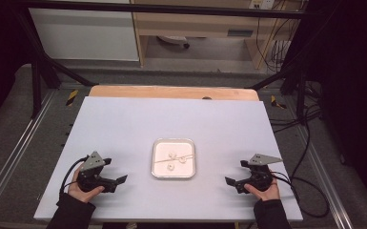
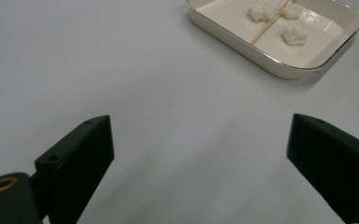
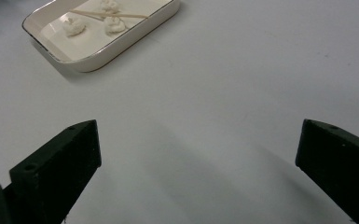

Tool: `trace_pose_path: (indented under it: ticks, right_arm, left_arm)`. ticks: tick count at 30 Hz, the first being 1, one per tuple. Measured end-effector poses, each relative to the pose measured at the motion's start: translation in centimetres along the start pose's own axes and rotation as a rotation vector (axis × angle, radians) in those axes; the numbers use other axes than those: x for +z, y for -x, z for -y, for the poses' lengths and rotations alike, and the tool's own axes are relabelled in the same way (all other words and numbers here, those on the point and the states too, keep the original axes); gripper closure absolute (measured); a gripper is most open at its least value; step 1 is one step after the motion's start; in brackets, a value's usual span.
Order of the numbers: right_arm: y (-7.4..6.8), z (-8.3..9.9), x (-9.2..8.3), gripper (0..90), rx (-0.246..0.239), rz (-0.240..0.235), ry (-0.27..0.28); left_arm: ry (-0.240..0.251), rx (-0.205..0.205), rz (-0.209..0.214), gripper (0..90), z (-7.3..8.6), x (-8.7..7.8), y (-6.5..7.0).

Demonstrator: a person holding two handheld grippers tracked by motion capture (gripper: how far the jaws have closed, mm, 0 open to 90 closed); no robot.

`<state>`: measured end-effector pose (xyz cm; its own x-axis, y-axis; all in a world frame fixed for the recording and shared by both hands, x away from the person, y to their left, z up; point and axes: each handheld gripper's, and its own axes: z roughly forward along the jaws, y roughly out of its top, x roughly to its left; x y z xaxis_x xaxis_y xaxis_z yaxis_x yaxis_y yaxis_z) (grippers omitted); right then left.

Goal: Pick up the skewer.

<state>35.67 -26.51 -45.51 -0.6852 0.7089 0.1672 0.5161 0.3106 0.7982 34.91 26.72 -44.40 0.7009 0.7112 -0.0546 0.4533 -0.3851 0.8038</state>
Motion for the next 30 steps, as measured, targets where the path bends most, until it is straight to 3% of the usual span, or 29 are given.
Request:
trace_pose_path:
  ticks: [18, 23, 30]
  right_arm:
    - [0.0, 0.0, 0.0, 0.8, 0.001, 0.002, -0.012]
    - [0.0, 0.0, 0.0, 0.9, -0.002, 0.006, -0.015]
    - [-0.1, 0.0, 0.1, 0.9, -0.004, 0.007, -0.023]
  left_arm:
    - [-0.014, 0.012, 0.006, 8.3, -0.9, 0.3, 0.7]
    - [-0.015, 0.010, -0.006, 14.3, -1.7, 0.5, 1.2]
    - [-0.026, 0.031, -0.010, 32.6, -3.2, 1.1, 2.2]
